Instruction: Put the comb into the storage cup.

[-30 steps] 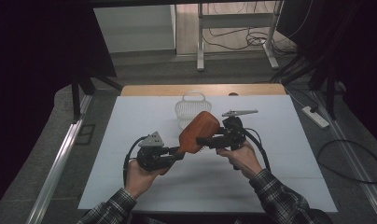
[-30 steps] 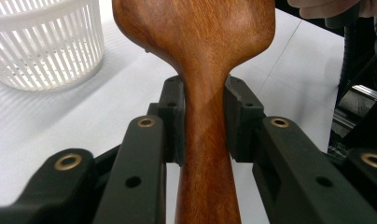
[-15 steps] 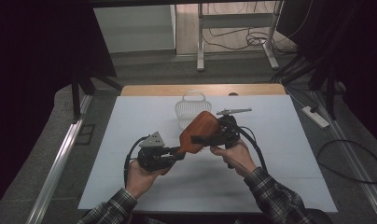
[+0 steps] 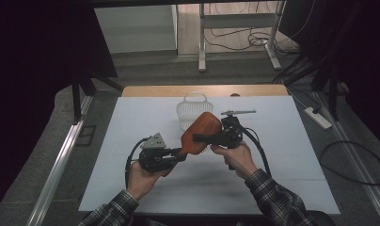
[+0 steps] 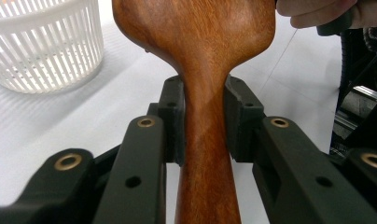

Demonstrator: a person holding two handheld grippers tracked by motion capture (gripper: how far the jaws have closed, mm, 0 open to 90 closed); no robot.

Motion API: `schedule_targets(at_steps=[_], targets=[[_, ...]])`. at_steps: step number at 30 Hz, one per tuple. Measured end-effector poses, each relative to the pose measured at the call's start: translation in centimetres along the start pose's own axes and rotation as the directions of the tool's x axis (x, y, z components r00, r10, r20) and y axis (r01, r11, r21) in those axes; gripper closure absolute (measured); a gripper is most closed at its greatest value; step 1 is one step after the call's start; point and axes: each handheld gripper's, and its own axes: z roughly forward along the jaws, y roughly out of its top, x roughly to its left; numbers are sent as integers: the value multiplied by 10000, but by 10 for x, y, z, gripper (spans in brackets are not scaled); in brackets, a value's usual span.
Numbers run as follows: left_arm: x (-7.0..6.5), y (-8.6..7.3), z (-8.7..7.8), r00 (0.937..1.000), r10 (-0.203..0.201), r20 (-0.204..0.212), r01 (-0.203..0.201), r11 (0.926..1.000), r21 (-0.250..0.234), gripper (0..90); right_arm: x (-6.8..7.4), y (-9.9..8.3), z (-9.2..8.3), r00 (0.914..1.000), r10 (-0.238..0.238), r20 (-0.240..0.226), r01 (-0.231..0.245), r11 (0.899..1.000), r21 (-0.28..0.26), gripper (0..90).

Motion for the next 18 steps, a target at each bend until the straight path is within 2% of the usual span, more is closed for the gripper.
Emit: schedule_targets(at_steps=[7,10,14,18], targets=[[1,-1,3,10000,36,-20,-36,9998,188,712,-6,-3,1,9966,704,-424,-700,9975,110,317],[1,-2,5,9999,91,-57,-89,9995,294,712,-6,-4,1,9953,840,-482,-834,9964,135,349],[1,-2,7,9999,152,-13,-151,9992,370,713,-9,-2,-2,9902,1112,-847,-1108,9938,96,404],[0,-2,10,9998,201,16,-201,9988,455,713,-10,-1,-4,9855,1369,-1007,-1368,9906,82,442]])
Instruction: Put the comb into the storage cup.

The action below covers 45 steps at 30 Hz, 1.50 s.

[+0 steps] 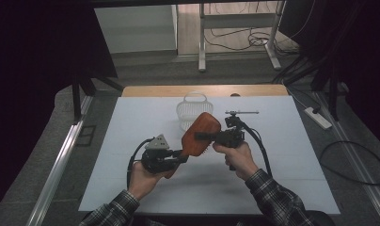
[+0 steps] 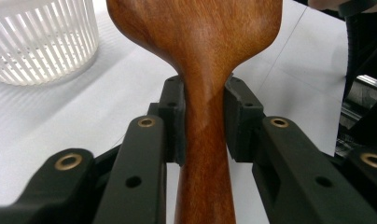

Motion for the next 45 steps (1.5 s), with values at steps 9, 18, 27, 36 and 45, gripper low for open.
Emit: schedule_targets(at_steps=[9,18,27,36,45], targets=[[1,0,4,9999,-53,153,51,9999,113,712,-1,1,-2,9978,604,-280,-602,9982,77,518],[2,0,6,9998,-143,171,139,9996,244,685,4,0,-3,9987,509,-61,-508,9987,75,540],[3,0,4,9997,-232,-9,232,9989,401,530,6,1,-7,9996,99,274,-97,9999,-76,541],[4,-3,0,9993,-217,-317,233,9985,499,326,10,3,-10,9994,-38,344,46,9997,-234,540],[9,-6,-7,9979,-612,-200,622,9968,507,146,13,8,-17,9984,-284,490,303,9988,-380,539]])
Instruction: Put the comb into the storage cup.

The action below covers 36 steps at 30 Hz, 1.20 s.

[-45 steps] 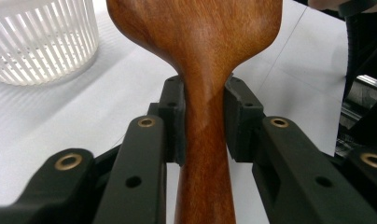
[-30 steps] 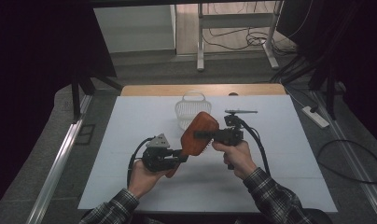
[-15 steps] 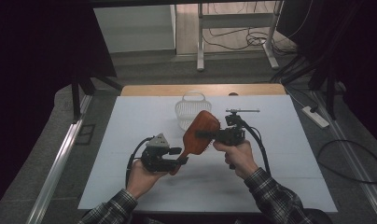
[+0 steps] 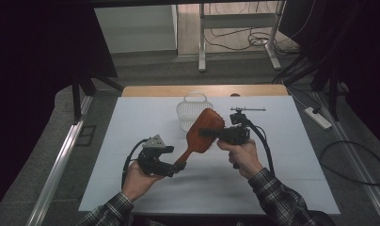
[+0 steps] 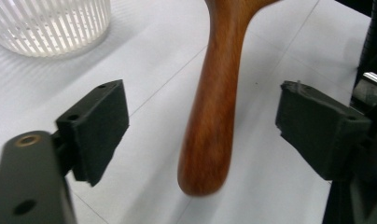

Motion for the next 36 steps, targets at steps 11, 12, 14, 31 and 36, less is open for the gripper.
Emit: schedule_targets(at_steps=[11,12,14,31,36], targets=[[-2,-8,-4,9996,113,-277,-104,9994,338,32,2,9,-7,9997,-207,106,209,9995,-226,539],[-2,-9,-5,9994,112,-325,-101,9994,338,27,2,10,-8,9996,-253,133,256,9994,-248,539],[-1,-11,-8,9995,28,-320,-22,9998,215,19,2,12,-8,9993,-316,189,322,9990,-308,539],[0,-36,-31,9982,-116,-596,119,9999,56,0,0,31,-13,9960,-655,614,702,9945,-772,539],[2,-45,-38,9974,-299,-650,299,9996,-15,0,0,37,-15,9946,-690,777,760,9930,-906,540]])
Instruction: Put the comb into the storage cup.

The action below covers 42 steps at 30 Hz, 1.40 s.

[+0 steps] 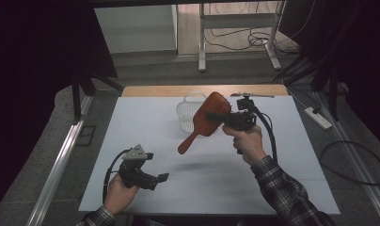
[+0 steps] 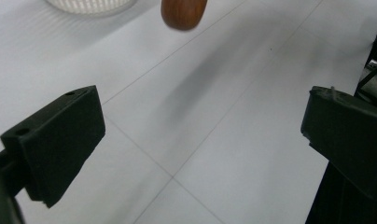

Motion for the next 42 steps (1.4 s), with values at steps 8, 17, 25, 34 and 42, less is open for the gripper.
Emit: schedule_targets(at_steps=[8,17,25,34,42], targets=[[2,-14,-12,9997,-244,-43,244,9997,40,0,-2,10,-1,9997,-82,230,87,9997,-212,539],[4,-25,-25,9988,-467,-112,465,9988,-175,0,-4,22,2,9987,-153,483,168,9994,-300,539],[4,-32,-35,9976,-612,-337,602,9977,-305,0,-8,32,4,9976,-123,686,151,9990,-417,540],[6,-41,-44,9950,-807,-587,793,9965,-256,0,-12,41,5,9961,-80,877,130,9983,-568,540],[6,-46,-51,9927,-907,-795,896,9958,-166,0,-12,52,5,9939,-163,1095,250,9966,-781,540]])
